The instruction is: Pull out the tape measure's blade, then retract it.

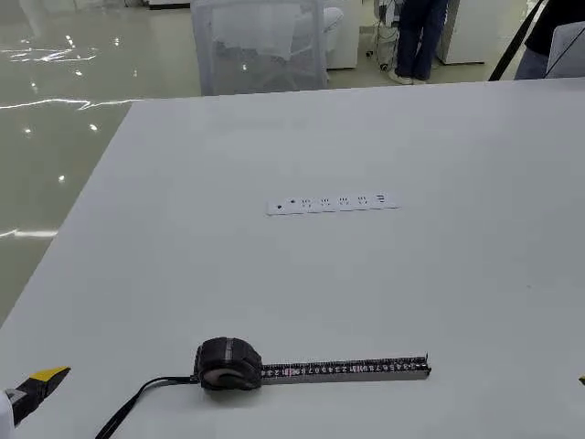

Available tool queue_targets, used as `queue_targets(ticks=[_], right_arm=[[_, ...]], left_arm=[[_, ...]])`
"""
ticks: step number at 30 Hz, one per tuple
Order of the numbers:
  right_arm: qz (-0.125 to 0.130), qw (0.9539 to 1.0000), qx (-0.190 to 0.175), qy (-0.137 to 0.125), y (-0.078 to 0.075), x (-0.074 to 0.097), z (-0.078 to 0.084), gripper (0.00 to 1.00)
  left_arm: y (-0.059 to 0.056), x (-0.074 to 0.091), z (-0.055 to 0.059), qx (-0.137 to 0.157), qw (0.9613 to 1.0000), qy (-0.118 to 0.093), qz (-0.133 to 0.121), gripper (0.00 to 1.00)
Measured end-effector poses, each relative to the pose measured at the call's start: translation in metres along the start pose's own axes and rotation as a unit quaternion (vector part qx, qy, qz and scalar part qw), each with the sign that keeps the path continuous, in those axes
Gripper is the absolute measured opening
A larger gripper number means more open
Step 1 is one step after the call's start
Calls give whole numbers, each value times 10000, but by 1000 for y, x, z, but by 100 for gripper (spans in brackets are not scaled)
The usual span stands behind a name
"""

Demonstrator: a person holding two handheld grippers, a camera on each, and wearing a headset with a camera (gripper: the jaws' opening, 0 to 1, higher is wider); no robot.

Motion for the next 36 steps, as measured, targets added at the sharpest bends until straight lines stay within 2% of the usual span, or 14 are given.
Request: queue_targets(ticks=[2, 4, 7, 12, 16, 17, 19, 22, 27, 31, 36], right_arm=[[29, 10000, -24, -47, -1, 0, 0, 99], [36, 10000, -45, -52, -2, -1, 1, 99], [-12, 10000, -17, 11, 0, -3, 5, 99], [74, 10000, 50, 17, -2, -3, 4, 99], [100, 9999, 45, -10, -3, -3, 2, 99], [97, 9999, 68, -15, -4, -4, 1, 99], [94, 9999, 117, 15, -5, -4, 0, 99], [95, 9998, 150, 27, -7, -6, -3, 99], [31, 9997, 222, 45, -7, -10, -10, 99], [-22, 9995, 317, 73, -7, -12, -14, 99], [-71, 9991, 400, 128, -10, -13, -19, 99]], left_arm=[[0, 0, 0, -13, 10000, -2, -7, 99], [3, 0, 5, -125, 9997, 214, 17, 99], [4, -3, 8, -167, 9993, 342, 10, 99], [0, -9, 4, -202, 9993, 309, 21, 99], [-6, -14, -2, -24, 9998, 178, 4, 99], [-5, -15, -5, -83, 9999, 120, -77, 99], [-5, -16, -5, -110, 9997, 172, -146, 99], [-5, -19, -6, -14, 9997, 194, -154, 99], [-9, -23, -8, -30, 9996, 244, -157, 99], [-9, -27, -14, -42, 9996, 87, -265, 99], [-12, -33, -22, -69, 9996, 2, -285, 99]])
Point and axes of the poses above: the centre of the closed fingertips' face, and the gripper's own axes: x roughly backward along the fingers, y roughly to its left, z roughly out of its underside, the point moved 8 cm from there along x, roughly backward along the fingers, and after that the axes turned 9 degrees about -y, right-handed, at the moved point
